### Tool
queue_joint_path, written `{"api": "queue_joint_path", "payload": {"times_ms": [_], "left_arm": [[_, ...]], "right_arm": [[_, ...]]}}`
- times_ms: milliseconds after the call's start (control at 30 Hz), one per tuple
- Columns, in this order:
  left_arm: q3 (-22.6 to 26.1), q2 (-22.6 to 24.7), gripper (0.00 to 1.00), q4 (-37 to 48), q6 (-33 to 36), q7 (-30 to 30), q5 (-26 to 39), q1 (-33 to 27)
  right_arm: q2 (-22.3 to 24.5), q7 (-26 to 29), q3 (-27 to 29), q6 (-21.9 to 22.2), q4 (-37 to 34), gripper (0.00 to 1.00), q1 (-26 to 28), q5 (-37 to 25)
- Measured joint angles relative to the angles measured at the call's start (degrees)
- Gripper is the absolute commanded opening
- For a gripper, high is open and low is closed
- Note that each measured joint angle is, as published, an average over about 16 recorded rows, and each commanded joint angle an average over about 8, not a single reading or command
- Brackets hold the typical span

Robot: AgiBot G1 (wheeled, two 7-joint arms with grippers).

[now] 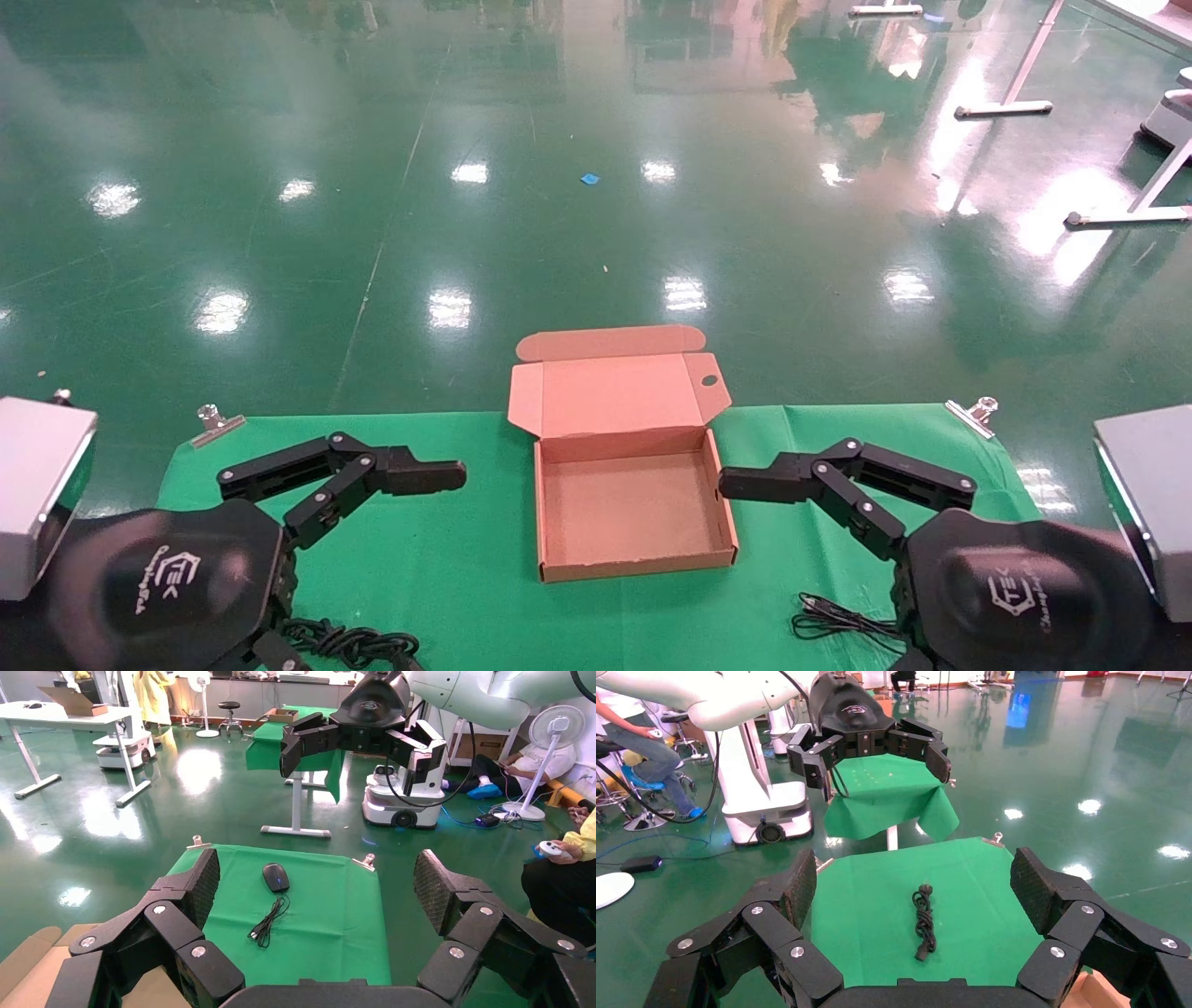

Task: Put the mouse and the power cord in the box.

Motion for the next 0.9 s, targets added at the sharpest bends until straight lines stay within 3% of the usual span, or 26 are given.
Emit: {"api": "queue_joint_path", "payload": {"times_ms": [900], "left_arm": [[0.0,0.0,1.0,0.0,0.0,0.0,0.0,0.0]], "right_arm": [[0.0,0.0,0.0,0.0,0.0,1.0,0.0,0.0]]}}
